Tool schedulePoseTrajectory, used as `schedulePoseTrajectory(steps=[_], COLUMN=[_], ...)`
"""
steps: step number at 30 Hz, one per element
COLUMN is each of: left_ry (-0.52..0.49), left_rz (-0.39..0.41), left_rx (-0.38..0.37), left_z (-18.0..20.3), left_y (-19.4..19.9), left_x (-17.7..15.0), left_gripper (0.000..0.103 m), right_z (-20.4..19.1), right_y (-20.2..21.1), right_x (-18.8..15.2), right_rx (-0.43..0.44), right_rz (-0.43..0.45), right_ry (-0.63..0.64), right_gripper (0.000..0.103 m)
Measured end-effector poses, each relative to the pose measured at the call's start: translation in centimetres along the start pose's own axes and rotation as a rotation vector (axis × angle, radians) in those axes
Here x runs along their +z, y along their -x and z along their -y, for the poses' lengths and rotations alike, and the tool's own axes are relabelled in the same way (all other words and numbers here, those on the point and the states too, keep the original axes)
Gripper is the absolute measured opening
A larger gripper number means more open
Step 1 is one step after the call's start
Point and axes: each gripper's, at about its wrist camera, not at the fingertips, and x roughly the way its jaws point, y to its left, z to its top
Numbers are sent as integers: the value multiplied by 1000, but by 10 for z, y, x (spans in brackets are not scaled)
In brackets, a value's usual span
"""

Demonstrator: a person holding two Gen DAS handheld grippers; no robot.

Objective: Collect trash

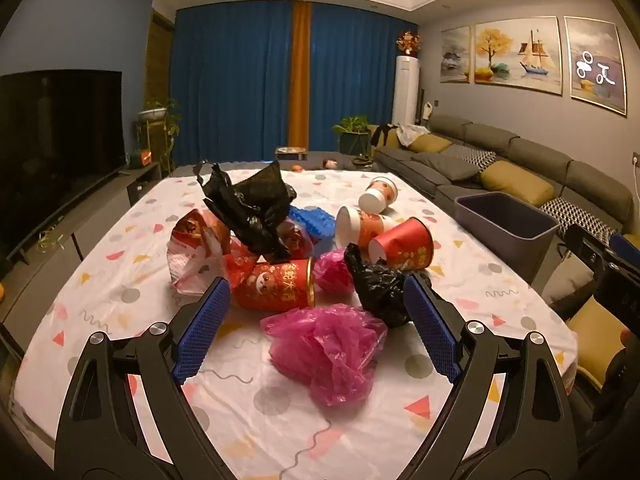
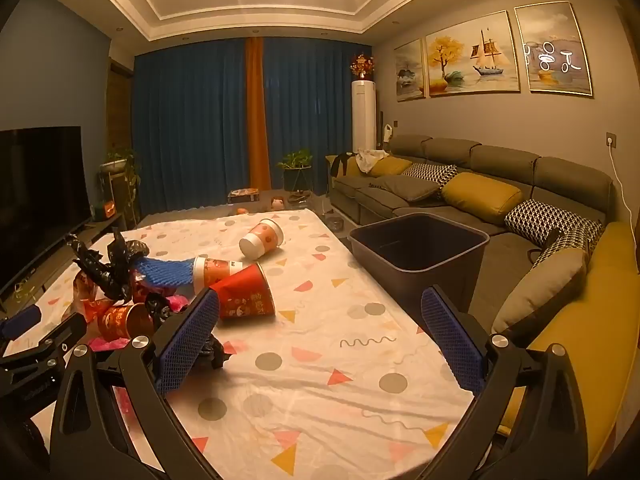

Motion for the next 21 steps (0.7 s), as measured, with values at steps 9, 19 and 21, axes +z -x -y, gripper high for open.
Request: schedulePoseTrajectory(steps=[9,19,21], left_ry=[4,4,3], left_rz=[3,11,12], left_rx=[-2,2,4], left_z=[-2,-3,-1], left_y=[-1,2,0], left_x=[-1,1,1], left_gripper=[87,87,87], right_z=[2,3,3], right_y=[0,0,0], right_x=[0,-1,-2], right_rx=[-2,-4,-4], right_rz=[-1,0,-1], right_ry=[-5,-9,-9], right_gripper=[98,98,98])
